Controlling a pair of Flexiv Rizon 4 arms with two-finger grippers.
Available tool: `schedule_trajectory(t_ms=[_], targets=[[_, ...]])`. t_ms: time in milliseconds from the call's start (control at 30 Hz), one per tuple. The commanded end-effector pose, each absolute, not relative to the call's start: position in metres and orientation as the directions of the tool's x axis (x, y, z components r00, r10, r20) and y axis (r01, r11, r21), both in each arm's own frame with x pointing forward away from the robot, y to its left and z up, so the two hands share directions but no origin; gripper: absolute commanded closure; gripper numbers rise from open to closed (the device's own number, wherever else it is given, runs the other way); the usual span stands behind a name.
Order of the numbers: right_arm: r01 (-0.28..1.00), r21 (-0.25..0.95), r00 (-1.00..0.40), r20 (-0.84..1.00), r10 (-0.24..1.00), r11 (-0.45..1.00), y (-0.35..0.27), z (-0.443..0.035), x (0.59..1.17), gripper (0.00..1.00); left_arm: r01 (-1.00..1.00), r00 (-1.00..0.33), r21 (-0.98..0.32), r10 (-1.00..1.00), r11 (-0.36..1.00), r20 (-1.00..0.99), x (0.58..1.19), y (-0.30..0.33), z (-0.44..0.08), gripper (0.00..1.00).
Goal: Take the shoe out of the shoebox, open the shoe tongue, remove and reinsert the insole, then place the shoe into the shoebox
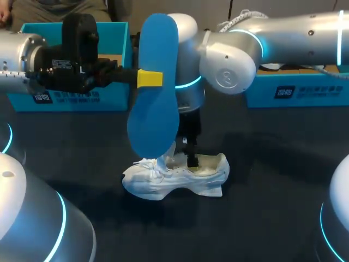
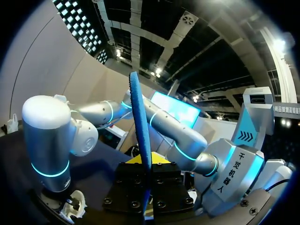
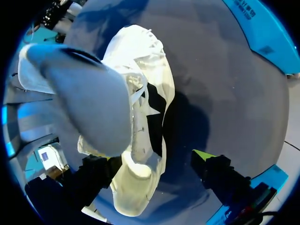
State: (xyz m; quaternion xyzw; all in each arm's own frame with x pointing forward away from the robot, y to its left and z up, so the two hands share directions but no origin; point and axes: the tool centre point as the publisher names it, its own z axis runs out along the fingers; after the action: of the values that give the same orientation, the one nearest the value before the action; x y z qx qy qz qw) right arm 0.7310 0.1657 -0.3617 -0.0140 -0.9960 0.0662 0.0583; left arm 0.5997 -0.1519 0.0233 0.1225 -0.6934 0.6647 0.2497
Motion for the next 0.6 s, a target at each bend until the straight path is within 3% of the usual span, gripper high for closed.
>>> schedule_trajectory(t_ms=[33, 100, 267, 333, 467, 600], targets=[[0.016, -0.132, -0.993, 0.112, 0.031, 0.991, 0.1657, -0.3667, 0.7299, 0.31, -0.502, -0.845, -0.861, 0.164, 0.085, 0.509, 0.6008, -0.1538, 0.0229, 1.00], [0.015, -0.131, -0.993, 0.114, 0.030, 0.991, 0.1651, -0.3686, 0.7300, 0.43, -0.502, -0.845, -0.861, 0.164, 0.085, 0.509, 0.6008, -0.1538, 0.0229, 1.00], [0.013, -0.127, -0.992, 0.122, 0.029, 0.992, 0.1656, -0.3713, 0.7297, 0.54, -0.502, -0.845, -0.861, 0.164, 0.085, 0.509, 0.6008, -0.1538, 0.0229, 1.00], [0.013, -0.125, -0.992, 0.124, 0.029, 0.992, 0.1657, -0.3722, 0.7291, 0.64, -0.502, -0.845, -0.861, 0.164, 0.085, 0.509, 0.6008, -0.1538, 0.0229, 1.00], [0.009, -0.124, -0.991, 0.129, 0.026, 0.992, 0.1654, -0.3738, 0.7278, 1.00, -0.502, -0.845, -0.861, 0.164, 0.085, 0.509, 0.6008, -0.1538, 0.0229, 1.00], [0.007, -0.123, -0.992, 0.128, 0.023, 0.992, 0.1655, -0.3737, 0.7266, 1.00, -0.502, -0.845, -0.861, 0.164, 0.085, 0.509, 0.6008, -0.1538, 0.0229, 1.00]])
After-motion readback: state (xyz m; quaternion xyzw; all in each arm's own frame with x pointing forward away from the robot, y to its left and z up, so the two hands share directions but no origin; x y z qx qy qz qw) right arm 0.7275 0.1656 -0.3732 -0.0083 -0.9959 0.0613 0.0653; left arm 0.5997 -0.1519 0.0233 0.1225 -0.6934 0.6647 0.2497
